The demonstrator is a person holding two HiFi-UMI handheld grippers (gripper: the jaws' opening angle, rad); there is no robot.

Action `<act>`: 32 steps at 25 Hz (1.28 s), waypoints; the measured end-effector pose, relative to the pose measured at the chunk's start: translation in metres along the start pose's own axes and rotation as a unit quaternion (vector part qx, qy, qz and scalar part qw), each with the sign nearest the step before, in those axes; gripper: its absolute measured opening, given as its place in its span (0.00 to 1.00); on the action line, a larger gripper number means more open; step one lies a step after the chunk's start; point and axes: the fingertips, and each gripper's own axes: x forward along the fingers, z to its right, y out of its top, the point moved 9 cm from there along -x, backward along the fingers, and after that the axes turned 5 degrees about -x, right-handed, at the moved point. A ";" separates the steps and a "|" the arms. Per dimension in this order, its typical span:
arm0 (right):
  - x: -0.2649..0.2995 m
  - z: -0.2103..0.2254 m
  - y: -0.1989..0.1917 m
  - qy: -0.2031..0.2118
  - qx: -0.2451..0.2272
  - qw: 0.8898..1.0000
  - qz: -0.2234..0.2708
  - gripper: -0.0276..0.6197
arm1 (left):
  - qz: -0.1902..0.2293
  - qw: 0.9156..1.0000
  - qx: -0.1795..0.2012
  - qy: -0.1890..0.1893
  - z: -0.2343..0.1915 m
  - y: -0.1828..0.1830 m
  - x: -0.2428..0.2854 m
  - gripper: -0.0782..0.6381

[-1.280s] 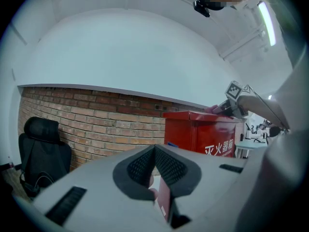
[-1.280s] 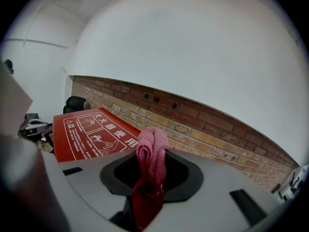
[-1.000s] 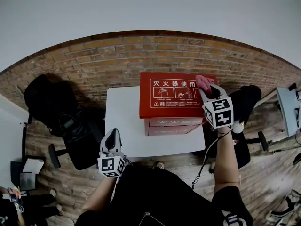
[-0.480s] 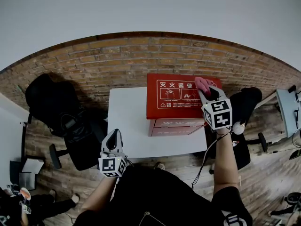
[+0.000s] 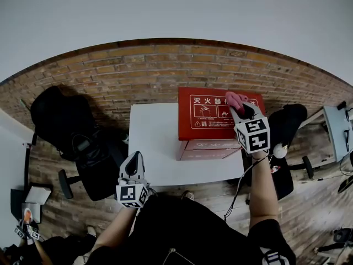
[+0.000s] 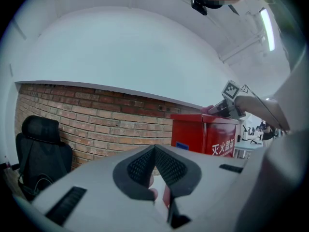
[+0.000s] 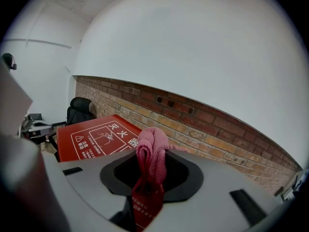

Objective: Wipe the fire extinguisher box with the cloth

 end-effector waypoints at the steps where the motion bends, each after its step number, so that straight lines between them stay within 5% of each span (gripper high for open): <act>1: 0.000 -0.002 0.001 0.000 0.000 1.000 0.000 0.22 | 0.000 1.000 0.000 0.000 -0.002 0.000 -0.001 0.14; 32: 0.026 -0.071 0.049 0.045 -0.021 0.999 0.007 0.22 | 0.007 1.000 -0.021 0.012 -0.051 0.001 -0.017 0.14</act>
